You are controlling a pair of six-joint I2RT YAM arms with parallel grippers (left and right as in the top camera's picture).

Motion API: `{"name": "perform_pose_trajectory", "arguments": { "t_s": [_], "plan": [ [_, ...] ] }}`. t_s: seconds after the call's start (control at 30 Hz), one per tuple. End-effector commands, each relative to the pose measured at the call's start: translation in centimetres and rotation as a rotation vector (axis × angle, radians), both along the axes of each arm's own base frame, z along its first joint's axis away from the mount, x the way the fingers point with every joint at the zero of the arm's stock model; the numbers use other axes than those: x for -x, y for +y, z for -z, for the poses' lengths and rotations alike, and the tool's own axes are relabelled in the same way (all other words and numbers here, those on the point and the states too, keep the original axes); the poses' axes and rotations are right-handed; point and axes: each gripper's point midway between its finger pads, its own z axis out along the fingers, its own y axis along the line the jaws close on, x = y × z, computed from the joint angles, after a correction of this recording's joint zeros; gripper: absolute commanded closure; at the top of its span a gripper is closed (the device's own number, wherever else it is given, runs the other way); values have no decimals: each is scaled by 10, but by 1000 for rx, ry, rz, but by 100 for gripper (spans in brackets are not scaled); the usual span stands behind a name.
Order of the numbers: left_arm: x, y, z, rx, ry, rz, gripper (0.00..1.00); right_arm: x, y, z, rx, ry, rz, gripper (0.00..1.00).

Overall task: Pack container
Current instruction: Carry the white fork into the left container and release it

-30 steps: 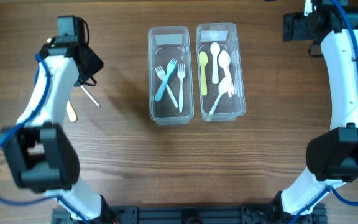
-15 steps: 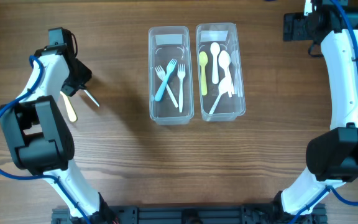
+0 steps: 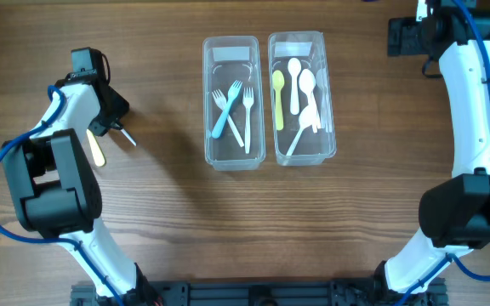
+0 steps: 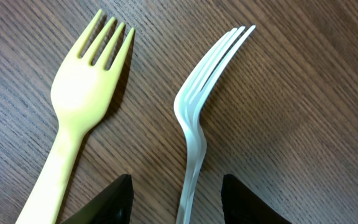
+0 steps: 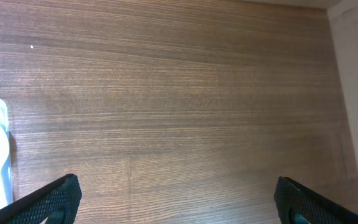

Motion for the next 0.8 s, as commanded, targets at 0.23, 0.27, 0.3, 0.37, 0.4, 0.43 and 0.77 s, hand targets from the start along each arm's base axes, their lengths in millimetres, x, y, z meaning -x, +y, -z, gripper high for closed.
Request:
{"name": "perform_pose_trajectory", "arguments": {
  "t_s": [0.23, 0.27, 0.3, 0.37, 0.4, 0.43, 0.77],
  "plan": [
    [13, -4, 40, 39, 85, -12, 52, -2, -2, -3, 17, -7, 4, 0],
    [13, -4, 40, 39, 86, -12, 51, -2, -2, -3, 17, -7, 4, 0],
    [13, -4, 40, 39, 86, -12, 56, -2, -2, -3, 17, -7, 4, 0],
    [13, -4, 40, 39, 85, -12, 91, -2, -2, -3, 18, -7, 4, 0],
    [13, -4, 40, 39, 85, -12, 96, -2, -2, -3, 18, -7, 4, 0],
    [13, -4, 40, 38, 85, -12, 96, -2, -2, -3, 18, -7, 4, 0],
    [-19, -3, -22, 32, -50, 9, 96, -2, -2, -3, 18, -7, 4, 0]
  ]
}}
